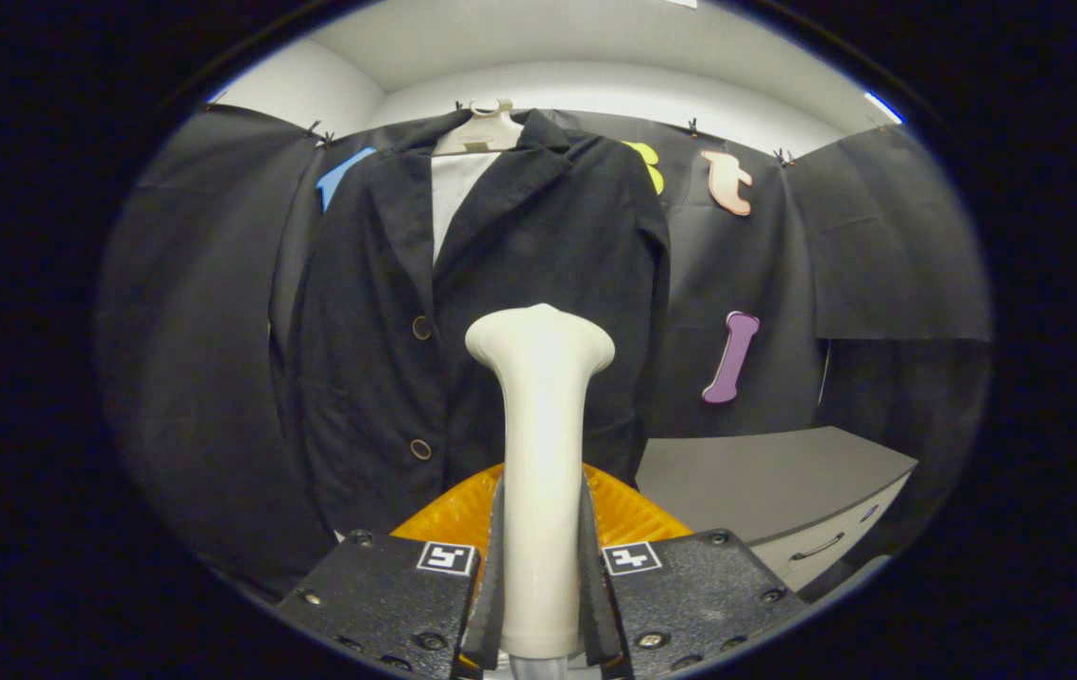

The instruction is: Iron the clothes twice with a garment steamer, once on the left side and once on the right side.

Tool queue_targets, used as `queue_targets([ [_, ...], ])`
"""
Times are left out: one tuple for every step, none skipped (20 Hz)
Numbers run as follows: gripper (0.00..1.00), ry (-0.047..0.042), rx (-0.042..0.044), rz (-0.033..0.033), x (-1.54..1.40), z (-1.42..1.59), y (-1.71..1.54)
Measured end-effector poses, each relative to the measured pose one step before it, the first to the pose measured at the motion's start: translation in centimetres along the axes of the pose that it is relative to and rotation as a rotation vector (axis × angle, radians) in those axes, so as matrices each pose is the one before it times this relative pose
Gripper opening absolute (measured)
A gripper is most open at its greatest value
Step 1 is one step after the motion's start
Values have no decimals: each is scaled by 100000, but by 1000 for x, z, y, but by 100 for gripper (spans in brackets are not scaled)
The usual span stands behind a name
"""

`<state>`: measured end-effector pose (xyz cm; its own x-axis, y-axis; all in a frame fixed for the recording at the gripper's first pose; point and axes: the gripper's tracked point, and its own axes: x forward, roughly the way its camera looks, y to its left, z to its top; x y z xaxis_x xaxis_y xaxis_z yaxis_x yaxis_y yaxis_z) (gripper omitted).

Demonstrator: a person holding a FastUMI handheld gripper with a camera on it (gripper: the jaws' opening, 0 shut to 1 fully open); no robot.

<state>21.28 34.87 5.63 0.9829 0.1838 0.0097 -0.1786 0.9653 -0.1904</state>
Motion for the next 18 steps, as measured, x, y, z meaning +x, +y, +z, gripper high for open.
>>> queue_targets([
  [36, 1018, -40, 59, -187, -557, -97],
  [36, 1153, -41, -72, -109, -676, -164],
  [36, 1103, 43, -133, -80, -584, -170],
  [36, 1252, -176, 111, -33, -644, -140],
  [36, 1189, 5, 195, -77, -595, -81],
  [36, 1178, -126, 294, -117, -652, -176],
  [36, 878, -168, 272, -221, -556, -34],
  [36, 651, -382, 304, -74, -385, -3],
  [36, 587, -732, 516, -209, -419, 57],
  [36, 742, -755, 410, -117, -659, 76],
  [36, 1014, -763, 462, -146, -621, 30],
  [36, 1370, -620, 339, -101, -787, -2],
  [36, 1496, -399, 209, -133, -799, 2],
  [36, 1435, -423, 23, 3, -818, -91],
  [36, 1415, -534, 49, -12, -648, -51],
  [36, 1563, -310, 41, -38, -778, -15],
  [36, 1724, -247, 121, -57, -767, -10],
  [36, 1601, -184, -217, -143, -863, -156],
])
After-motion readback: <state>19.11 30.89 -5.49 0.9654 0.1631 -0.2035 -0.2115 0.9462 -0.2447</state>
